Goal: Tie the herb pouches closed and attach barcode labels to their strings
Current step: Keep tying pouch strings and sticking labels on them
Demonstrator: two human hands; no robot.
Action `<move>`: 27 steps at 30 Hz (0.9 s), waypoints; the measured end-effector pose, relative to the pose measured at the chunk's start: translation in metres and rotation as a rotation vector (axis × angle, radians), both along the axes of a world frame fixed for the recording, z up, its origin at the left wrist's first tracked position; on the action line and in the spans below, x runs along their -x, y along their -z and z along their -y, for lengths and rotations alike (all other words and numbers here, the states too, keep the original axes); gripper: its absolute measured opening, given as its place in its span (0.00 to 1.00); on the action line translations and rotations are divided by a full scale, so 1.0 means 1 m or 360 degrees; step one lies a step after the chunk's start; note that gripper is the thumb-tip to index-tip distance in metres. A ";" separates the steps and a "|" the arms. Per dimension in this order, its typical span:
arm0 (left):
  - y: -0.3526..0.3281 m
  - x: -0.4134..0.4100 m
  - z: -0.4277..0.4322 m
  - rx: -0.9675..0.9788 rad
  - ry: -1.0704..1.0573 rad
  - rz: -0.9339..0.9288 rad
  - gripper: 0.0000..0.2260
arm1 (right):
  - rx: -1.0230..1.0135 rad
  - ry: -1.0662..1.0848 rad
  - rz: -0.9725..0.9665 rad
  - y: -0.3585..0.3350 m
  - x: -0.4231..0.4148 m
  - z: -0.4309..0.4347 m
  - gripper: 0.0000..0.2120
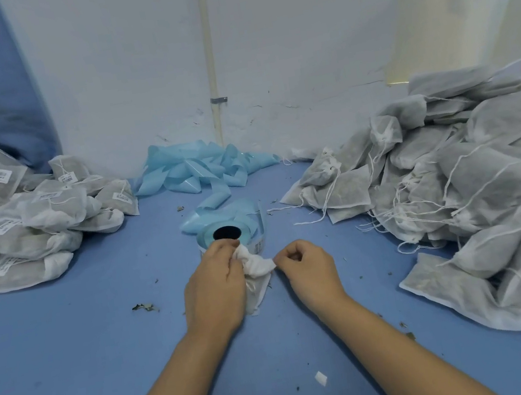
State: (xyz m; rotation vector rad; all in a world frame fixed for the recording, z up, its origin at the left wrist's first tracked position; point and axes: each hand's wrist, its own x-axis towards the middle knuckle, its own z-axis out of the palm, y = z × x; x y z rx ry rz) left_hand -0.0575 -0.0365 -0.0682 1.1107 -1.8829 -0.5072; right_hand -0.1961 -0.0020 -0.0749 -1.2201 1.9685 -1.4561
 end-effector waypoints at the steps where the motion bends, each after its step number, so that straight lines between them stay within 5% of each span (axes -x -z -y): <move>1: 0.000 0.000 -0.002 0.0060 -0.0017 0.0118 0.13 | -0.0013 0.0039 -0.0004 0.000 -0.002 0.001 0.04; 4: -0.001 0.003 -0.009 0.0188 -0.0022 0.0425 0.15 | 0.0026 0.0088 0.0035 0.001 -0.003 0.002 0.04; 8: -0.001 0.005 -0.004 0.0112 -0.0023 0.0409 0.08 | 0.0126 0.0036 0.0149 0.003 -0.002 -0.002 0.03; 17: -0.004 -0.001 0.003 -0.0505 0.0589 -0.0504 0.11 | 0.0210 -0.0191 0.0055 0.000 -0.003 -0.006 0.14; 27: -0.008 -0.002 0.000 -0.0649 0.0743 -0.0630 0.17 | 0.0294 -0.0167 0.0247 0.000 -0.003 -0.004 0.05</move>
